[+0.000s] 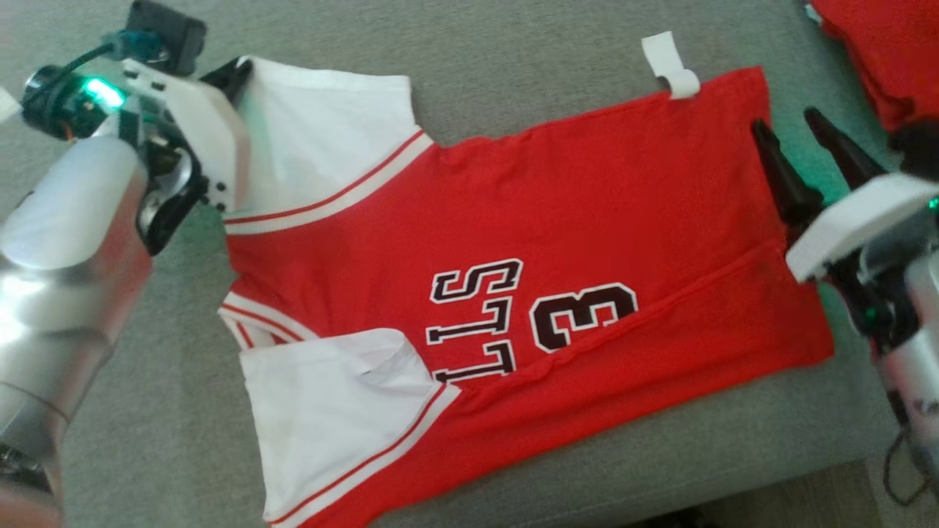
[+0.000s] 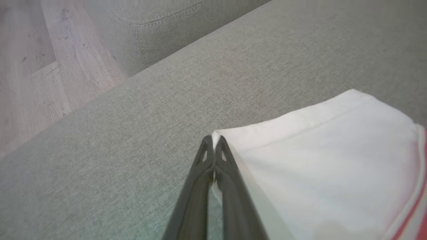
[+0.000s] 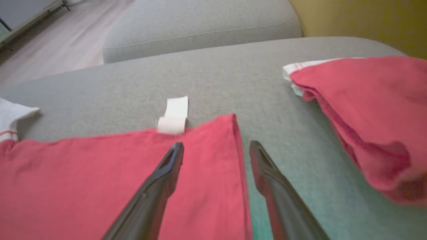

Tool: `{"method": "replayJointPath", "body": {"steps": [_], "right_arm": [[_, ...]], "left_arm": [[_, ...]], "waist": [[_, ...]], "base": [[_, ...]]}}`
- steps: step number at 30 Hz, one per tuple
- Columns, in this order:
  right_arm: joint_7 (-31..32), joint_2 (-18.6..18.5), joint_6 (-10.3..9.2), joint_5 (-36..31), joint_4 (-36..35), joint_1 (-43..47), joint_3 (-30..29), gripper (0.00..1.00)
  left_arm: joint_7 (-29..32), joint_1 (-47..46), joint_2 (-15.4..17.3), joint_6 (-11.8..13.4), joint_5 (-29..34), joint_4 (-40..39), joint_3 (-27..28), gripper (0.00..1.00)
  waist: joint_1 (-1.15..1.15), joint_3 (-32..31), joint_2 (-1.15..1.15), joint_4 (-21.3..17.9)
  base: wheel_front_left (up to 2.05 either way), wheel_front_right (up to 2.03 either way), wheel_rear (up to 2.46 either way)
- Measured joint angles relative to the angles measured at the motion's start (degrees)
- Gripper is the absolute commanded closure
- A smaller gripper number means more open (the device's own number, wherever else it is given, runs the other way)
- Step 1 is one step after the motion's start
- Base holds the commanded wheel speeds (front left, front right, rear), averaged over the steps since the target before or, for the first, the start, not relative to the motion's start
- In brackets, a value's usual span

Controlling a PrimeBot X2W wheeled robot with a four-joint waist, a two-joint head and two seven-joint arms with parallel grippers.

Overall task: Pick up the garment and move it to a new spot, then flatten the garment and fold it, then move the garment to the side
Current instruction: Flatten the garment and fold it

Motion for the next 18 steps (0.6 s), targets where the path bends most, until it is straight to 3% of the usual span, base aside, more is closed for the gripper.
{"method": "replayJointPath", "body": {"steps": [5, 15, 18], "right_arm": [[2.6, -1.4, 0.00, 2.9, 5.4, -5.4, 3.0, 0.00], [1.5, -2.1, 0.00, 5.1, 11.7, -9.5, 7.3, 0.00], [1.0, -2.2, 0.00, 6.1, 12.9, -10.4, 8.6, 0.12]], "left_arm": [[-1.7, -1.3, -1.0, 0.0, -1.1, -0.8, -2.3, 1.00], [-3.8, -2.7, -1.8, 0.0, -3.0, -1.3, -6.3, 1.00], [-4.2, -3.2, -1.8, 0.0, -3.7, -1.3, -7.5, 1.00]], "waist": [[0.00, 0.2, 0.00, 2.1], [0.00, 0.5, 0.00, 4.6], [0.00, 0.3, 0.00, 4.8]], "base": [[0.00, 0.00, 0.00], [0.00, 0.00, 0.00], [0.00, 0.00, 0.00]]}}
